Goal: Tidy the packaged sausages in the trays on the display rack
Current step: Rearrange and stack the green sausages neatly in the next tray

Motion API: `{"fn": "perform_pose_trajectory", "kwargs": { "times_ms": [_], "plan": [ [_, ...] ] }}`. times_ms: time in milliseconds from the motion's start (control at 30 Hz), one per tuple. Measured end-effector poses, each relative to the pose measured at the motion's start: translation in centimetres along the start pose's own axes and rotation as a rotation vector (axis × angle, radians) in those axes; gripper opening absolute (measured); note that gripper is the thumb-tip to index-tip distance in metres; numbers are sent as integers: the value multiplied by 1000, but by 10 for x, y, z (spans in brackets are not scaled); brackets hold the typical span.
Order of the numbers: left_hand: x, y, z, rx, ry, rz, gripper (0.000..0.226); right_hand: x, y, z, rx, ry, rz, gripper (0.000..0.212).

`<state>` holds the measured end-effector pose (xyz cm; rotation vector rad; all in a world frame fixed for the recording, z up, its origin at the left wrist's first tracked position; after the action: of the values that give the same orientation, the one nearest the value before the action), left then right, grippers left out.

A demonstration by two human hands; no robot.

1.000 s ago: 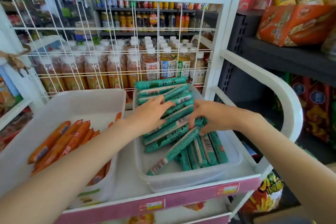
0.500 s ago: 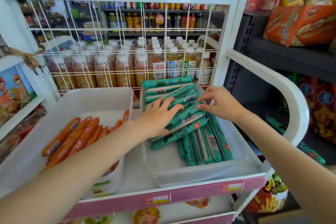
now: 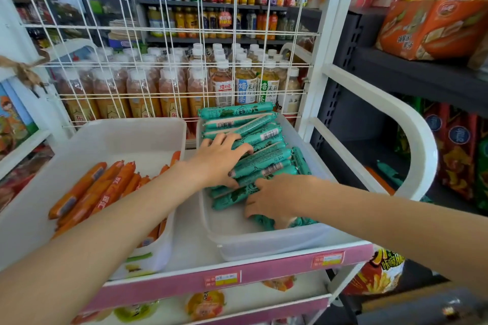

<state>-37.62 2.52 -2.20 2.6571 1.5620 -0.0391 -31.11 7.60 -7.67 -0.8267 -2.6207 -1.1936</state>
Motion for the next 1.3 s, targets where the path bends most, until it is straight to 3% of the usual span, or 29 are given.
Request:
{"fn": "perform_pose_trajectory", "kwargs": {
  "times_ms": [267,433,600,767,933,1033,1167,1300],
  "plan": [
    [-1,5,-4,-43,1,-3,74,-13,0,-12,76,236,-61,43],
    [3,13,1,-116,-17,-13,81,-23,9,-32,424,255,-163,34],
    [-2,14,-2,-148,-49,-31,92,-16,30,-40,633,220,-253,48],
    [-2,12,1,-115,-29,-60,99,-3,41,-43,764,77,-212,33],
    [-10,8,2,-131,-16,-87,106,39,65,-56,836,-300,-42,28],
    [-14,5,3,-145,-7,-111,109,69,94,-71,993,-594,24,22],
    [-10,3,4,-121,29,-60,108,113,129,-83,1162,-1070,132,18],
    [-6,6,8,-127,-57,0,95,131,128,-84,1192,-1387,140,14]
  ]
}}
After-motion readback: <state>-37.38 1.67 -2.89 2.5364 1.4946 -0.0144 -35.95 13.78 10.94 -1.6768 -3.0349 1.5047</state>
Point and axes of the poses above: each hand's wrist, its own y-axis away from the middle knuckle, its own z-axis out of the palm, x = y × z, the point moved 9 cm from there along -y, towards the middle knuckle, and after that the axes turned 2 degrees about -x, right-handed, at the moved point
